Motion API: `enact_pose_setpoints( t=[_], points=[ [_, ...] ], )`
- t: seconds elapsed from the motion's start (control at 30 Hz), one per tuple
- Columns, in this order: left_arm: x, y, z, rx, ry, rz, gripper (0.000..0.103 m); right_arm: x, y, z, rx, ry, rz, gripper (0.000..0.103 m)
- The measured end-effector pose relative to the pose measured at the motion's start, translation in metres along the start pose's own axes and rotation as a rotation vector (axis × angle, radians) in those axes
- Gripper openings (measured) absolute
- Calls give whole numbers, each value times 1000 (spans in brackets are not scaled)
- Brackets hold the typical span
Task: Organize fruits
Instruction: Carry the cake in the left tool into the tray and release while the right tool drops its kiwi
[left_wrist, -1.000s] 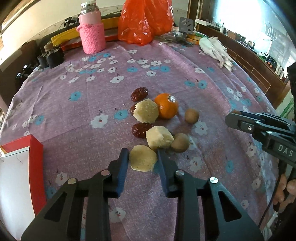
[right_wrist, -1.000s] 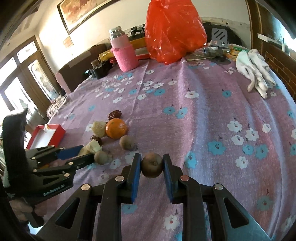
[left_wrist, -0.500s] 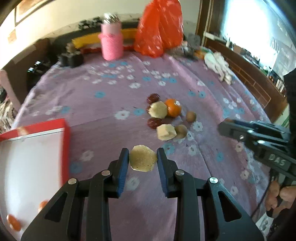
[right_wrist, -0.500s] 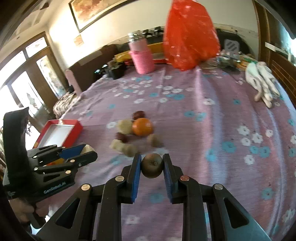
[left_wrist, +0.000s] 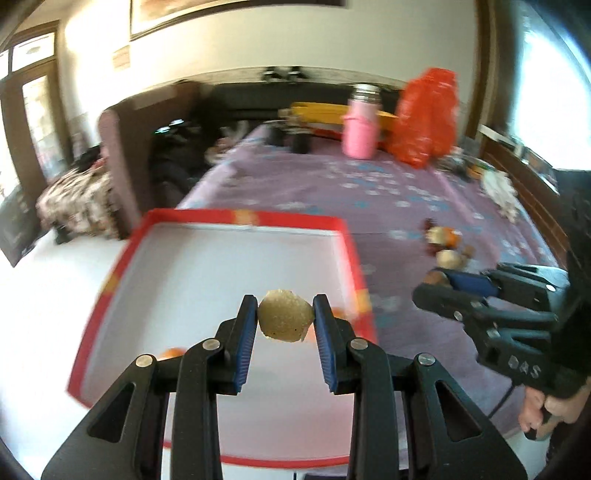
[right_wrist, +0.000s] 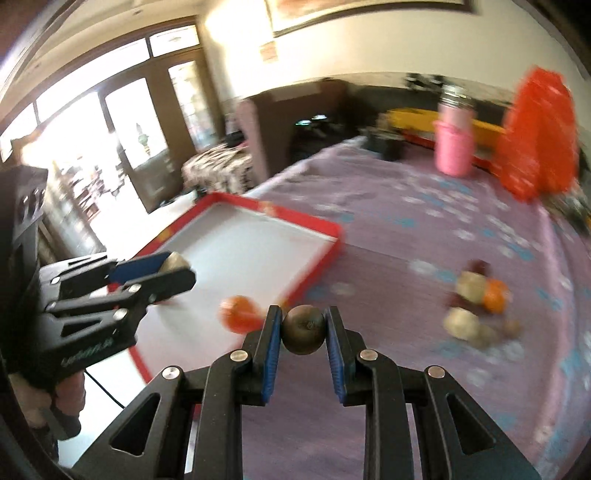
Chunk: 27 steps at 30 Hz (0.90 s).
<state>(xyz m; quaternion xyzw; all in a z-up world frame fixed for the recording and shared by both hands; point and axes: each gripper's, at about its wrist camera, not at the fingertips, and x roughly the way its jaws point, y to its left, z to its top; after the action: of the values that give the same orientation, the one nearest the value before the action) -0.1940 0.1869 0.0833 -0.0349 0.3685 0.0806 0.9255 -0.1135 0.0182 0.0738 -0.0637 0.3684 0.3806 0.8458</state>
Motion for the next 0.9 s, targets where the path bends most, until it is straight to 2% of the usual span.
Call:
enact_pose_setpoints(
  t=[0.13,0.37,0.6,0.9],
  points=[
    [6,27,-11,-33,11,51,29,25,40,4,-56,29,53,23],
    [15,46,-26,-59,41,51,29,53,89,-3,-139,77,107,23],
    [17,49,-33,-44,43,83,29,79,102,-15,-158,143,112,23],
    [18,50,-32,-47,47,74,29,76,106,-20,-157,160,105,27]
  ],
)
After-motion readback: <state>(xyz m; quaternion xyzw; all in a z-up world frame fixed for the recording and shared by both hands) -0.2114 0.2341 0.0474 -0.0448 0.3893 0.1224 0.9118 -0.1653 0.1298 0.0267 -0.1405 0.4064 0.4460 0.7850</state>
